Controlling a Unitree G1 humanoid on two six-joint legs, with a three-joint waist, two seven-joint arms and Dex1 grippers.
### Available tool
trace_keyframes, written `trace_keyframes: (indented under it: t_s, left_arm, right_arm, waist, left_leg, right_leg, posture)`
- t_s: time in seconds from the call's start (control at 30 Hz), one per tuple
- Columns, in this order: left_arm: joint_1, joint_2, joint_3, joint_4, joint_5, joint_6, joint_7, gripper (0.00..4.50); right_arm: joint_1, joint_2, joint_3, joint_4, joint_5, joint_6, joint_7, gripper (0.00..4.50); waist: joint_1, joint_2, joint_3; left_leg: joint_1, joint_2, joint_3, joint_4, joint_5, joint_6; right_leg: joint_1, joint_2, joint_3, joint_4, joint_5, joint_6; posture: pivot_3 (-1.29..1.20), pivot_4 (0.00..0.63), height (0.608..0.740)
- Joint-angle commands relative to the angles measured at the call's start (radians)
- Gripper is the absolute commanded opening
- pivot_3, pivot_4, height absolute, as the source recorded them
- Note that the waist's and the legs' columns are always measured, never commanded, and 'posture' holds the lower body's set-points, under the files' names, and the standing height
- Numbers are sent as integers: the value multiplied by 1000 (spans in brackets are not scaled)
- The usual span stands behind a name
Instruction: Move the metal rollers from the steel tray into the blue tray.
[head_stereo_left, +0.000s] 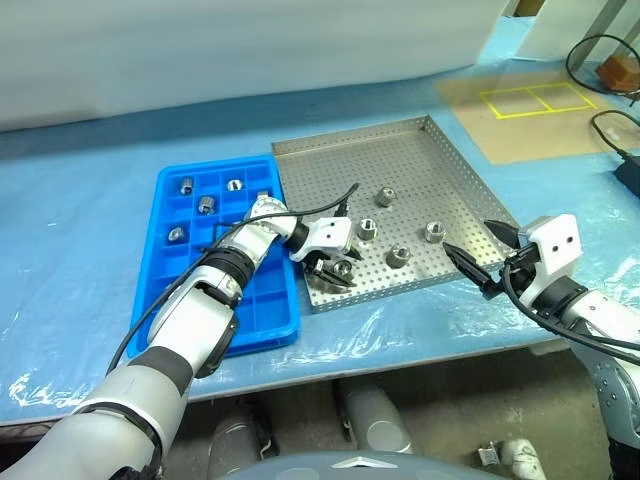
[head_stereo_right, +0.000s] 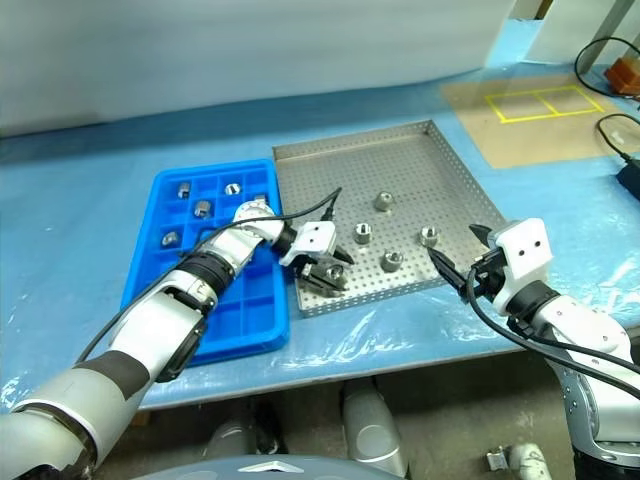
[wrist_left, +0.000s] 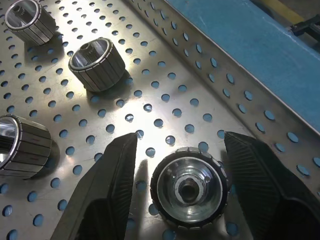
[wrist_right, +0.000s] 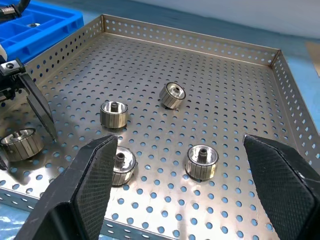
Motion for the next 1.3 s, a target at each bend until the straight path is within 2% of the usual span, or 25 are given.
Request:
trace_keyframes:
  t_s: [0.03,0.23,0.33,0.4,0.57,0.8,1.07,1.3]
  left_arm:
    - [2,5,-20,11,37,-8,15,2914]
    - [6,13,-27,13,60,-13,11,2914]
    - [9,20,-24,4,52,-18,-17,2311]
    - [8,19,-20,4,55,-17,5,1727]
    - [15,25,-11,-2,36,-28,-27,1738]
    - [-1,19,34,-31,1,-15,46,1738]
    - [19,97,165,-255,-148,129,23,1738]
    - [223,289,244,-704,-273,421,14,1738]
  right_arm:
    - [-9,0,7,-3,-7,-27,-5,4125]
    - [-19,1,26,12,-17,-39,-7,4125]
    - [-26,4,36,15,-22,-41,-10,4125]
    - [-29,4,42,20,-25,-44,-10,4125]
    - [-48,-1,51,41,-31,-55,-8,4125]
    - [-67,-1,65,58,-28,-66,5,4125]
    - [-140,-7,112,105,1,-67,68,4125]
    - [-328,-5,283,184,24,-58,217,4125]
  waist:
    - [-9,0,0]
    - [-19,0,0]
    - [-24,0,0]
    - [-32,0,0]
    - [-37,0,0]
    - [-37,0,0]
    - [-32,0,0]
    - [-15,1,1]
  left_leg:
    - [0,0,0,0,0,0]
    - [0,0,0,2,-1,1]
    - [0,0,0,2,-1,1]
    - [0,0,0,2,-1,1]
    - [-1,0,0,3,-1,2]
    - [-1,0,0,4,-2,3]
    - [-3,-1,0,5,-3,5]
    - [-2,0,-1,5,-3,5]
  right_leg:
    - [0,0,0,0,0,0]
    - [0,0,0,0,0,0]
    - [1,0,0,0,0,1]
    - [0,0,0,0,0,1]
    - [0,0,-1,0,0,1]
    - [1,-1,-1,0,0,1]
    - [0,-3,-1,0,1,0]
    - [0,-3,-3,3,1,0]
  posture:
    - [-707,150,740]
    - [-703,150,740]
    - [-695,150,740]
    - [-691,150,740]
    - [-682,150,740]
    - [-658,150,740]
    - [-567,150,740]
    - [-428,150,740]
